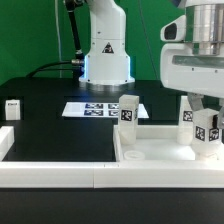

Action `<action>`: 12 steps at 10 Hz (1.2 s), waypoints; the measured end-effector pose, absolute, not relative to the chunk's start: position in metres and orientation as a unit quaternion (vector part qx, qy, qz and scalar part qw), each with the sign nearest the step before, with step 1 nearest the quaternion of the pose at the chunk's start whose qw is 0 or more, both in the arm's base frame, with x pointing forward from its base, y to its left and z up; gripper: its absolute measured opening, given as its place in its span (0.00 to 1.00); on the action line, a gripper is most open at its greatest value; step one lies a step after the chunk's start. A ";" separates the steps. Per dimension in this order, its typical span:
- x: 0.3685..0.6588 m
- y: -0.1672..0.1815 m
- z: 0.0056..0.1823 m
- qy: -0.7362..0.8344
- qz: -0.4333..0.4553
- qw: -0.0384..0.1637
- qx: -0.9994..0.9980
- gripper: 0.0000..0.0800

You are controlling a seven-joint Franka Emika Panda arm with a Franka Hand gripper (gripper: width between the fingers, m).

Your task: Assemble square table

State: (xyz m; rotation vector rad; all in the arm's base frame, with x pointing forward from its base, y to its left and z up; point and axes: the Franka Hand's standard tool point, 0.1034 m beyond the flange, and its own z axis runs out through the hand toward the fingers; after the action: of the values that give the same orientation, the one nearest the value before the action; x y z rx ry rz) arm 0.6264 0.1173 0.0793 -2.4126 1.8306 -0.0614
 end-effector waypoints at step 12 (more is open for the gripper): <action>0.623 0.127 0.077 0.296 -0.044 0.048 -0.953 0.81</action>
Offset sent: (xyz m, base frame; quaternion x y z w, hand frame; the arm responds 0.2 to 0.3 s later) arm 0.0000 0.0000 0.0000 0.0000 0.0000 0.0650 0.9979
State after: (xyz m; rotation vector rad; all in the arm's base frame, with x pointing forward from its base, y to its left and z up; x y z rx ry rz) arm 0.6235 0.1268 0.0769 -2.9053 0.9035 -0.1345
